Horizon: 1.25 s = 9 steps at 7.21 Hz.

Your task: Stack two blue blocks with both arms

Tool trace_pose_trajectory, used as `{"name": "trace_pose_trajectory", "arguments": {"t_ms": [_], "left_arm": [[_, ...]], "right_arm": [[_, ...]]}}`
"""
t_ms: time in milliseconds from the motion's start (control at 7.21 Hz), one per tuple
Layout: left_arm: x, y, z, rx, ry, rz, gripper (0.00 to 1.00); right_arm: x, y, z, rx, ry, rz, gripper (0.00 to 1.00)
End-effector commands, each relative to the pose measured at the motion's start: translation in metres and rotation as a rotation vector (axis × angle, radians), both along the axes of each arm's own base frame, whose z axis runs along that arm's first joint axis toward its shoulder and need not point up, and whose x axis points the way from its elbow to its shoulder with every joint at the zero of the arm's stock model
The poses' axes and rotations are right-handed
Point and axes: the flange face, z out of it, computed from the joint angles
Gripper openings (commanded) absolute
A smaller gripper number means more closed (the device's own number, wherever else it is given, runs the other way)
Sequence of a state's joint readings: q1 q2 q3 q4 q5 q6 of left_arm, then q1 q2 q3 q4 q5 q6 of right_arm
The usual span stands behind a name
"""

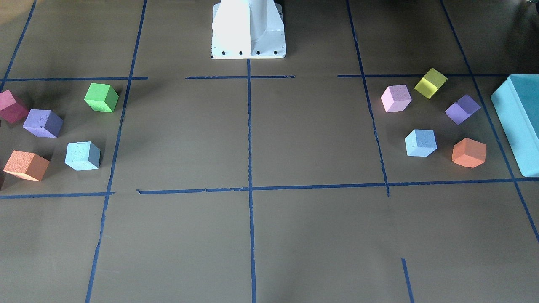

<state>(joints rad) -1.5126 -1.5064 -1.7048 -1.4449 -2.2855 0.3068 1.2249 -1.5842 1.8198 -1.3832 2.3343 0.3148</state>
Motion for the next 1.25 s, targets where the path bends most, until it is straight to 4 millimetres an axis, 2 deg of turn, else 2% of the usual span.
{"name": "trace_pose_trajectory", "arguments": {"t_ms": [0,139,277,554,832,1109], "left_arm": [[0.000,0.000,0.000,-0.001,0.000,0.000,1.00],[0.000,0.000,-0.001,0.002,0.000,0.000,1.00],[0.000,0.000,-0.003,0.006,0.002,0.001,1.00],[0.000,0.000,-0.004,0.010,0.002,0.001,1.00],[0.000,-0.001,-0.005,0.011,0.002,0.001,1.00],[0.000,-0.001,-0.005,0.011,0.002,0.001,1.00]], "right_arm": [[-0.101,-0.002,-0.031,0.006,0.022,0.079,1.00],[-0.140,-0.011,-0.047,0.014,0.030,0.088,1.00],[-0.160,-0.008,-0.047,0.011,0.045,0.094,1.00],[-0.175,-0.004,-0.032,0.011,0.087,0.085,1.00],[-0.175,-0.002,-0.017,-0.001,0.105,0.075,1.00],[-0.194,0.000,0.000,-0.028,0.129,0.049,1.00]]}}
